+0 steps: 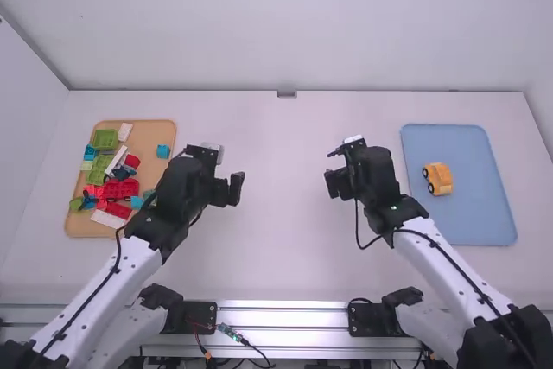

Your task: Assemble lego blocks to make yellow taxi

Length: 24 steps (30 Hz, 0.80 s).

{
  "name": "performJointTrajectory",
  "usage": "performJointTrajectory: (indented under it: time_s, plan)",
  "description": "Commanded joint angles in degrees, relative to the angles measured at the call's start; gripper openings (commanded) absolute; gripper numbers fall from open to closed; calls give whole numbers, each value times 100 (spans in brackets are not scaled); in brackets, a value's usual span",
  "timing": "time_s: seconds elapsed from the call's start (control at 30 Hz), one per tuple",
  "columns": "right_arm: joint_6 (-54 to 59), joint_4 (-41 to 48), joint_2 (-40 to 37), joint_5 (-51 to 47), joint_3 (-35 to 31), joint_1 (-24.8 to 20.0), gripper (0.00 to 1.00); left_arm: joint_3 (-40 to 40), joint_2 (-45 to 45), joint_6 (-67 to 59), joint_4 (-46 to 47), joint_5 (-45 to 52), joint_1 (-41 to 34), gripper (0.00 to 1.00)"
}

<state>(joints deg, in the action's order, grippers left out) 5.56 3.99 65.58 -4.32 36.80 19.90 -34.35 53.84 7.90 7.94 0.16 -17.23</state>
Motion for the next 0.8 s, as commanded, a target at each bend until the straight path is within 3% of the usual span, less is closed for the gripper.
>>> performJointTrajectory:
  time_s: [0.0, 0.3, 0.57, 0.77]
  plan:
    - [-312, -128, -275, -62, -185, -209, 94, 253, -196, -200, -82, -16, 198, 94]
    - [-556, -399, -1031, 432, -941, -965, 81, 1047, -991, -790, -794, -16, 992, 80]
    - [-556, -399, -2047, 432, -1957, -1981, 63, 2116, -2059, -790, -794, -16, 1723, 61]
    - [-556, -399, -2809, 432, -2719, -1990, 50, 2885, -2829, -790, -794, -16, 1723, 48]
